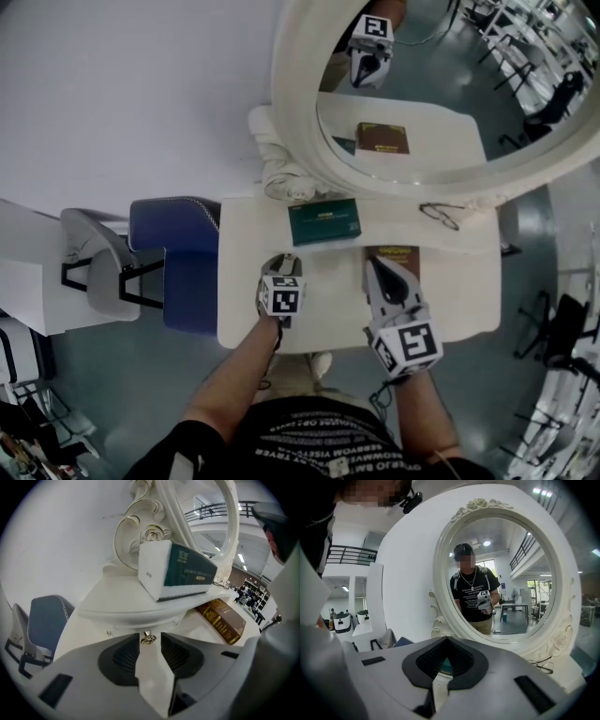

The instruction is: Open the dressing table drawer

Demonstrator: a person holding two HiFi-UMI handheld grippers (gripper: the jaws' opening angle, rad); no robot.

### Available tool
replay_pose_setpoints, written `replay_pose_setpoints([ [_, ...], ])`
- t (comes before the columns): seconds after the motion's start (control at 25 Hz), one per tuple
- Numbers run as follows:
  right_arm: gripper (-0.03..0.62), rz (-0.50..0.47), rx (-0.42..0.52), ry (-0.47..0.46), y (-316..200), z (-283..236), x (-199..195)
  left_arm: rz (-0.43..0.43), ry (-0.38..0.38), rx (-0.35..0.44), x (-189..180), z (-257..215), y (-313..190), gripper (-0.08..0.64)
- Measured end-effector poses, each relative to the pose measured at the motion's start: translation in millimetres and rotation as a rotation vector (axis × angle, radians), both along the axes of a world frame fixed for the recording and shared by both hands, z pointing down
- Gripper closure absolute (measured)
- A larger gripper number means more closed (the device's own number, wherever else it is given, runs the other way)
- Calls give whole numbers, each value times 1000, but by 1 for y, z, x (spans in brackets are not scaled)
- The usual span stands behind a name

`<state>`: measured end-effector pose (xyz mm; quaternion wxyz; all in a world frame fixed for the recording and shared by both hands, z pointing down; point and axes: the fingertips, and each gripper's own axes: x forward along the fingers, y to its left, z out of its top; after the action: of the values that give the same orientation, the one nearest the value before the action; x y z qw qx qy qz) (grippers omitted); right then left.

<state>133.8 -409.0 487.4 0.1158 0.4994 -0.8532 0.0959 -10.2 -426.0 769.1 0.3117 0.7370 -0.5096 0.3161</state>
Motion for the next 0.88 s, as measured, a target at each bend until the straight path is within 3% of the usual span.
replay_pose_setpoints([
  [0.88,591,4,-14,-5,17,1,-2,-28,-33,-19,-2,15,-2,469],
])
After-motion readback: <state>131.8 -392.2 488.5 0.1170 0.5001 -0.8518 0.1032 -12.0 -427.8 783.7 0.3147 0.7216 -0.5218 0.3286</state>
